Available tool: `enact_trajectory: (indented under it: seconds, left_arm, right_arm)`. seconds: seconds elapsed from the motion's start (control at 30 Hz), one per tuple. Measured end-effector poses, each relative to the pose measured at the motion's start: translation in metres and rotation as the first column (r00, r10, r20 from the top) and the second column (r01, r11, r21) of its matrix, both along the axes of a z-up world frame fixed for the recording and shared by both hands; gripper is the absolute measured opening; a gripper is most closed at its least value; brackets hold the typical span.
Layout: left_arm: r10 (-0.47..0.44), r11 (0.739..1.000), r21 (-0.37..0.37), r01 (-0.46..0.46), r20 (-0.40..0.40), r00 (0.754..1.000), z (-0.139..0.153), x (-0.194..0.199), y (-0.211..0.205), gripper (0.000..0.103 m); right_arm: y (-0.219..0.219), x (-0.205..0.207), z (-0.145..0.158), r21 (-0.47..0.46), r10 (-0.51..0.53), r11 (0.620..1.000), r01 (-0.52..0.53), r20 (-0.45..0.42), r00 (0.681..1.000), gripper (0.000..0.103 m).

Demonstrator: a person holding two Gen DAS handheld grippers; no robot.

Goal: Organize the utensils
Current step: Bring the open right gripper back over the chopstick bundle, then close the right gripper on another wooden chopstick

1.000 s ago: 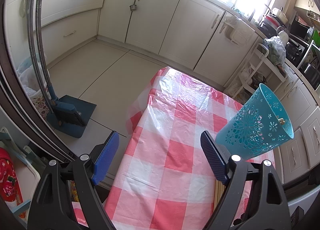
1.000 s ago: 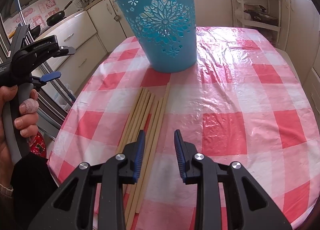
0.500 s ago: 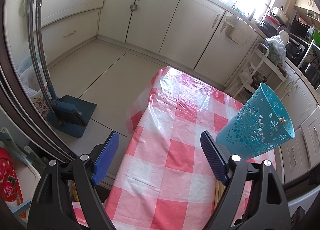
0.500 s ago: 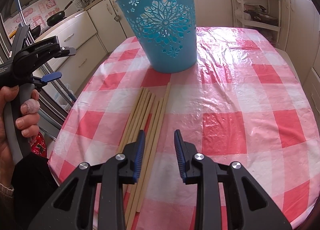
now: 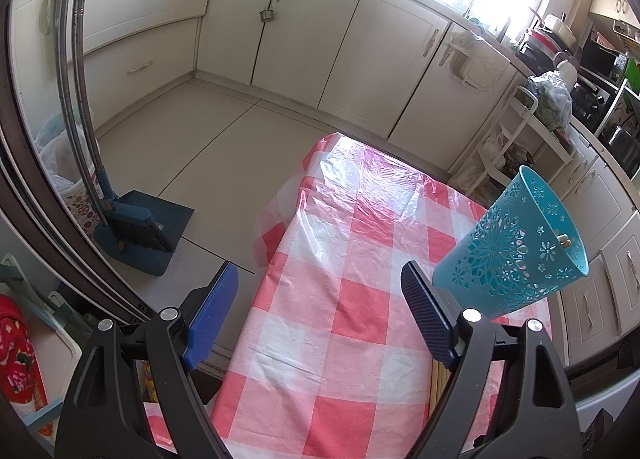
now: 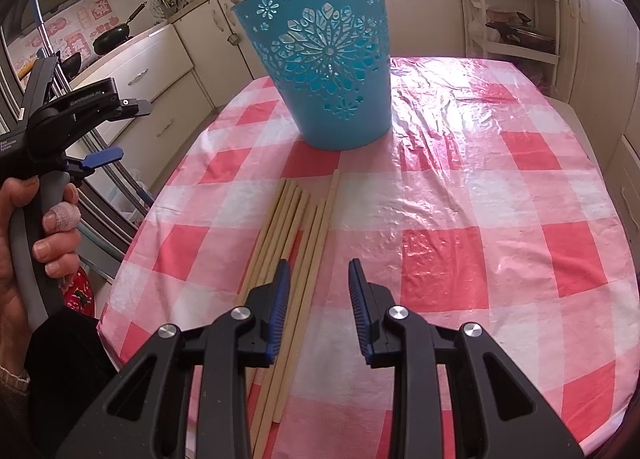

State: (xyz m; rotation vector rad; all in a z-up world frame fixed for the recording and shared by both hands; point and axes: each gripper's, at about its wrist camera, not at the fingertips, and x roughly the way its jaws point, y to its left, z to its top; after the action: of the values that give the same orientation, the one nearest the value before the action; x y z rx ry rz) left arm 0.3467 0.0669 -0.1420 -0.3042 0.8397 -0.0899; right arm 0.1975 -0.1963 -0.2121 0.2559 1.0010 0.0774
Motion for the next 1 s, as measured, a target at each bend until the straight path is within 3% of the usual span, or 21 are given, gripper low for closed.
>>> enact_trajectory:
  seconds: [0.43,1.0]
  left_arm:
    - [0.009,1.000,-0.005,-0.009,0.002,1.000,0.000,-0.005,0.009,0.080]
    - [-0.001,1.000,-0.001,0.001,0.001,1.000,0.002,-0.004,0.007,0.080]
  right_arm:
    - [-0.013,0.015,-0.005,0.008,-0.049,0.999,0.049,-0.017,0.999,0.027]
    - [0.006,0.035,-0.019,-0.032,-0.008,0.999,0.007,-0.037,0.999,0.021]
